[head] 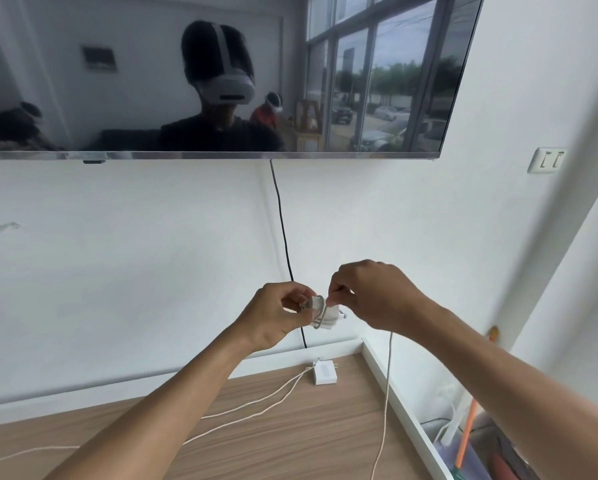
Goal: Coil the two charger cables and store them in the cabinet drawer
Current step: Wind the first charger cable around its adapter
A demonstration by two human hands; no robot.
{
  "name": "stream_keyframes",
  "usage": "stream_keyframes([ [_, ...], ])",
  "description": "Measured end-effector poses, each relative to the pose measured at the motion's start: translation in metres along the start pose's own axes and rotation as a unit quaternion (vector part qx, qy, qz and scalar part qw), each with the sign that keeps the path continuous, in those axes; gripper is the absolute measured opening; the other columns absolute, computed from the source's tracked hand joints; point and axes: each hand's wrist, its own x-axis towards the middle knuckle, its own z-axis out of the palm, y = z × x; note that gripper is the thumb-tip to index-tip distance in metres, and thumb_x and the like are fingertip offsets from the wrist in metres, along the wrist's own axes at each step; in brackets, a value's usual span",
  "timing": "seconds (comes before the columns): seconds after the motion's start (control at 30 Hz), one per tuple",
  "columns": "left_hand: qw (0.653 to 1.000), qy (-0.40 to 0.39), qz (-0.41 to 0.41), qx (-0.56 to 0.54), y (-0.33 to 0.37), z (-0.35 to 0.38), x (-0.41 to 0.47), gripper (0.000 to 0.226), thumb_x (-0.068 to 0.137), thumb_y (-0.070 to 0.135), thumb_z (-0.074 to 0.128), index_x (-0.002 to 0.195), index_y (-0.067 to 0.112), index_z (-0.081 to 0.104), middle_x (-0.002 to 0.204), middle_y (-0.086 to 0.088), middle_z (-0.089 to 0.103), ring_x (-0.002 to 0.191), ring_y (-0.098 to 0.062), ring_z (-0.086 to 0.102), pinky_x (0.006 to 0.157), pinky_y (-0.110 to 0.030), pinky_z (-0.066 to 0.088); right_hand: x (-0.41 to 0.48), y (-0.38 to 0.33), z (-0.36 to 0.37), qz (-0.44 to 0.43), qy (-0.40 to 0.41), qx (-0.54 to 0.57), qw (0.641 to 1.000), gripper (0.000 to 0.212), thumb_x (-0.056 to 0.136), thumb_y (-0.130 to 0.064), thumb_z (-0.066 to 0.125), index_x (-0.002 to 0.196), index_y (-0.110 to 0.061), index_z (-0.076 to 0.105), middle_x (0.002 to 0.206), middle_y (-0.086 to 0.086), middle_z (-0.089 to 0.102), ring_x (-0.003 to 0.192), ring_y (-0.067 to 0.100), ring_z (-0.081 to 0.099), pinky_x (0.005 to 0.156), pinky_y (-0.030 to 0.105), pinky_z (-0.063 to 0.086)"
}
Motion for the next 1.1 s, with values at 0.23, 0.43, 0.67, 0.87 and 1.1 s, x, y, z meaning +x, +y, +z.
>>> stream_keyframes([
  [0.23, 0.993, -0.094, 0.013, -0.066, 0.018, -0.015, -0.003, 0.016, 0.079, 0.014, 0.069, 0.094, 0.015, 0.071, 0.092, -0.003, 0.064, 0.086, -0.013, 0.062, 0.084, -0.028, 0.049, 0.007, 0.005, -0.016, -0.020, 0.011, 0.057, 0.998, 0.019, 0.092, -0.016, 0.054, 0.086, -0.028, 0.067, 0.091, -0.016, 0.070, 0.067, 0.003, 0.056, 0.065, 0.028, 0.047],
  [0.43, 0.975, -0.158, 0.014, -0.157, 0.030, -0.027, -0.008, 0.030, 0.081, 0.010, 0.065, 0.108, -0.002, 0.066, 0.102, -0.015, 0.066, 0.096, -0.023, 0.065, 0.087, -0.037, 0.055, 0.015, 0.012, -0.013, 0.009, -0.010, 0.307, 0.952, 0.022, 0.085, -0.013, 0.067, 0.070, -0.029, 0.071, 0.066, -0.017, 0.067, 0.056, 0.016, 0.050, 0.057, 0.029, 0.042],
  [0.67, 0.953, -0.105, 0.003, -0.285, 0.043, -0.030, -0.008, 0.032, 0.078, 0.008, 0.065, 0.107, -0.005, 0.064, 0.099, -0.015, 0.069, 0.092, -0.029, 0.069, 0.081, -0.036, 0.056, 0.023, 0.012, 0.012, -0.001, 0.028, 0.543, 0.839, 0.025, 0.086, 0.007, 0.053, 0.076, -0.011, 0.068, 0.059, -0.005, 0.059, 0.051, 0.009, 0.043, 0.049, 0.017, 0.035],
  [0.87, 0.935, -0.043, -0.028, -0.351, 0.041, -0.029, -0.006, 0.030, 0.077, 0.013, 0.061, 0.101, -0.003, 0.068, 0.097, -0.018, 0.072, 0.087, -0.024, 0.070, 0.075, -0.029, 0.057, 0.018, -0.007, 0.055, 0.072, 0.056, 0.641, 0.762, 0.026, 0.092, -0.004, 0.053, 0.067, -0.005, 0.058, 0.054, -0.002, 0.053, 0.040, 0.007, 0.033, 0.041, 0.016, 0.023],
  [1.1, 0.952, 0.044, -0.065, -0.295, 0.031, -0.025, -0.003, 0.019, 0.091, 0.008, 0.059, 0.103, -0.003, 0.070, 0.097, -0.020, 0.068, 0.087, -0.027, 0.061, 0.071, -0.024, 0.056, 0.014, -0.029, 0.072, 0.115, 0.101, 0.549, 0.822, 0.039, 0.098, -0.018, 0.053, 0.059, -0.013, 0.057, 0.044, -0.010, 0.050, 0.039, 0.010, 0.033, 0.042, 0.018, 0.027],
])
